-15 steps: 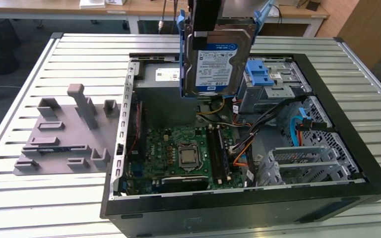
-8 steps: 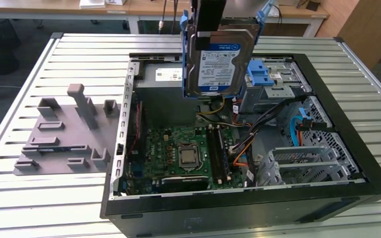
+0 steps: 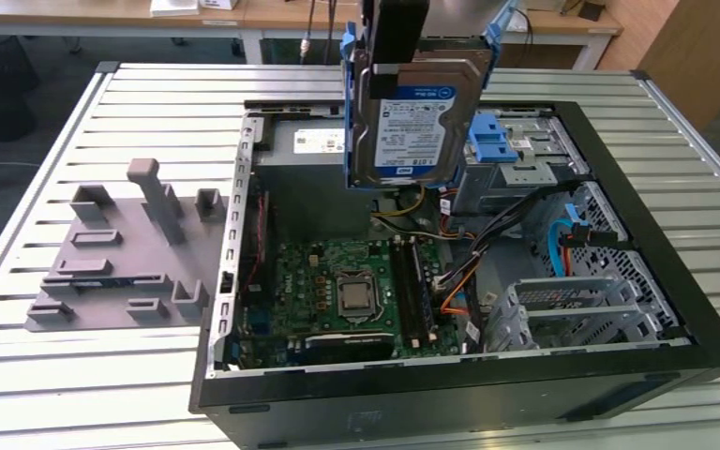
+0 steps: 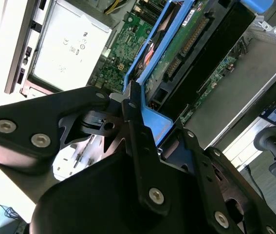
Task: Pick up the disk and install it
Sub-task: 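Insert the disk into the insertion slot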
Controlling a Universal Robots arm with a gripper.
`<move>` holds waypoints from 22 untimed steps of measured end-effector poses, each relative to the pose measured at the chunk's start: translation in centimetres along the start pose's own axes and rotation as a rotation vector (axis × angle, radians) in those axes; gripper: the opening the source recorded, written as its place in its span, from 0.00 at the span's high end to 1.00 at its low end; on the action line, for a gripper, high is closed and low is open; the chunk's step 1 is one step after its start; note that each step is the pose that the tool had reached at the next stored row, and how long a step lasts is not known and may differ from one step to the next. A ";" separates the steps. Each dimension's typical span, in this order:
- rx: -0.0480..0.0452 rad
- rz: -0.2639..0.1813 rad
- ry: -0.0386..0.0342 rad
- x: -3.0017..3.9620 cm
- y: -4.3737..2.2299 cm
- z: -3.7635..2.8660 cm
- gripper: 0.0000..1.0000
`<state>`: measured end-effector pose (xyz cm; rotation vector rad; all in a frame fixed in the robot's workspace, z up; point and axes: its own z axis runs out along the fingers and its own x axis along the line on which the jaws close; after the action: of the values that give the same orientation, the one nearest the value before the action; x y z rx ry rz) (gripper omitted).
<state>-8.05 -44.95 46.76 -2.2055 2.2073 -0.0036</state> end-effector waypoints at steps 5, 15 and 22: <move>0.0000 0.000 0.0000 0.02 0.00 0.00 0.64; -0.0001 0.000 0.0000 0.95 0.00 -0.01 0.64; 0.0000 0.000 0.0000 3.50 0.00 0.00 0.64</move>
<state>-8.05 -48.45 46.72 -2.2054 2.2074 -0.0036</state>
